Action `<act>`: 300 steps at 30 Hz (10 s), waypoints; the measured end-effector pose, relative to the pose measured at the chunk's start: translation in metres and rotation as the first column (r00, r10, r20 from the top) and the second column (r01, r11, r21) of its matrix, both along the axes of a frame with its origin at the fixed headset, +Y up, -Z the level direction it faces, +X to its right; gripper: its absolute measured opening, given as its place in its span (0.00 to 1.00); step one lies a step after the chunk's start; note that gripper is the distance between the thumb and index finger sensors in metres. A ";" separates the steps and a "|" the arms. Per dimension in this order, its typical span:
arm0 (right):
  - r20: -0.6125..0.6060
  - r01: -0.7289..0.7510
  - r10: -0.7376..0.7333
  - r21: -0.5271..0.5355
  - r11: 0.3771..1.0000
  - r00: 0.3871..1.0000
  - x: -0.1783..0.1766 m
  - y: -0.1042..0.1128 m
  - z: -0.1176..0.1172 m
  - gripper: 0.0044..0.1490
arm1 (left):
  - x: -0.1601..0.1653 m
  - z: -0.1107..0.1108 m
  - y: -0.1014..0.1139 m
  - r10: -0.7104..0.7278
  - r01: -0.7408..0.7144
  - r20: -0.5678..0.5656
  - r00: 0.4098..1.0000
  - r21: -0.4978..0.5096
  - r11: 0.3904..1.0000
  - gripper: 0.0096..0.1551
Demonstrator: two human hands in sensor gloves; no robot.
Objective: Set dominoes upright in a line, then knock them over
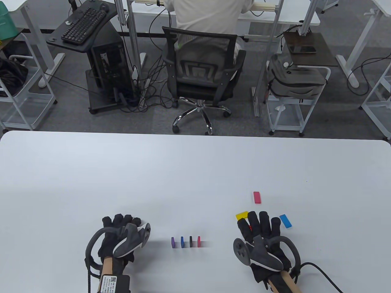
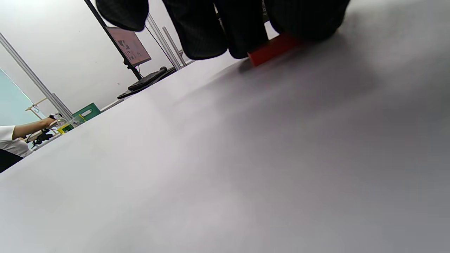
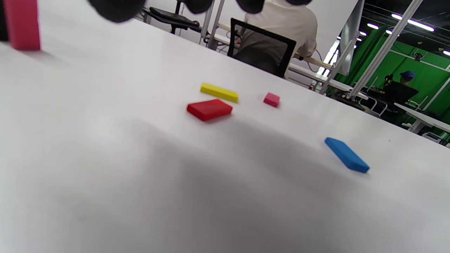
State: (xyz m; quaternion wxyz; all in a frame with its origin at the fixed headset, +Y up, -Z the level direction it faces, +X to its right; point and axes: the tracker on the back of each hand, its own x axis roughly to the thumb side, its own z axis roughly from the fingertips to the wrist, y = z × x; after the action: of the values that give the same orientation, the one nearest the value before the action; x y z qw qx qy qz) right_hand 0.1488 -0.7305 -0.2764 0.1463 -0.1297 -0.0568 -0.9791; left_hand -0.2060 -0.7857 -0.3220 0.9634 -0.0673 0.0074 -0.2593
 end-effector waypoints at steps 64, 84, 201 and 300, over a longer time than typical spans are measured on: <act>0.002 -0.003 0.003 -0.006 1.000 1.000 0.003 0.000 0.000 0.46 | 0.051 0.033 0.045 0.257 -0.279 0.280 0.925 0.041 0.960 0.38; -0.001 -0.009 0.009 -0.010 1.000 1.000 0.001 -0.001 0.000 0.46 | 0.055 0.033 0.042 0.247 -0.264 0.292 0.924 0.021 0.964 0.39; -0.261 0.300 -0.296 -0.023 0.954 0.919 -0.049 0.029 -0.026 0.24 | 0.035 0.032 0.072 0.425 -0.438 0.186 0.886 0.035 0.898 0.44; 0.529 0.094 0.035 -0.214 0.972 0.848 0.124 -0.029 -0.127 0.40 | 0.033 0.031 0.069 0.359 -0.368 0.159 0.920 0.029 0.929 0.44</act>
State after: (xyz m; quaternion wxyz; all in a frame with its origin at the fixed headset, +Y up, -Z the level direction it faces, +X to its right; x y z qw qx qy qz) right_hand 0.2723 -0.7596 -0.4030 0.0937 0.1281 -0.2067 -0.9654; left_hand -0.1734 -0.7171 -0.2912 0.9941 -0.0197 -0.0704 -0.0800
